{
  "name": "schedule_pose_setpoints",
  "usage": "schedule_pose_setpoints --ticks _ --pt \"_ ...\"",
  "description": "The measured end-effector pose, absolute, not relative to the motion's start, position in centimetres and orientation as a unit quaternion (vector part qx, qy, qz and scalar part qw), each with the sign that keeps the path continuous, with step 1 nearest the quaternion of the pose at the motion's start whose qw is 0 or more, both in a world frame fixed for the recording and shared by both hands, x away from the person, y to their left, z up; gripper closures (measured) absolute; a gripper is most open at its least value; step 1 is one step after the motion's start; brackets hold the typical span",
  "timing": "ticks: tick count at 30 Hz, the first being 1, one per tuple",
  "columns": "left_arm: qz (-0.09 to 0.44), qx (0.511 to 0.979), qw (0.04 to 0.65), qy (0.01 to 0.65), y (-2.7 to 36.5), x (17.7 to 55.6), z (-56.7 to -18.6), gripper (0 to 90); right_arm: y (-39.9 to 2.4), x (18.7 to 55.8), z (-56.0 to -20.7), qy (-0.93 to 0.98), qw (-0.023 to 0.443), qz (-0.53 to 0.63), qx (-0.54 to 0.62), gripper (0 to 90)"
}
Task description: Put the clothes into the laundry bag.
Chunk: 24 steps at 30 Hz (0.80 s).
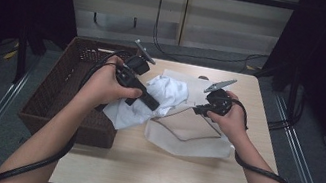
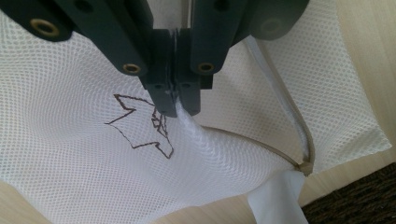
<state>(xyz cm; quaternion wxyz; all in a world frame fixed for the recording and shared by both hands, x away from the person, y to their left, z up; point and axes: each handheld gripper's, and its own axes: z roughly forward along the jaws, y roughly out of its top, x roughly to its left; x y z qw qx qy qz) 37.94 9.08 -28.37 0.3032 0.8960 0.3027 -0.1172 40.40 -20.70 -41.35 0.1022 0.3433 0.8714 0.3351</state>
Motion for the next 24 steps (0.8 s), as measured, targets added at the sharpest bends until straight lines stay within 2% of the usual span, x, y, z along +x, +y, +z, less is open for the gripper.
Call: schedule_pose_setpoints --ticks 24 --pt "-0.096 0.887 0.309 0.328 11.9 37.3 -25.8 65.0 -20.7 40.5 -41.4 0.869 0.105 0.333 0.349 88.4"
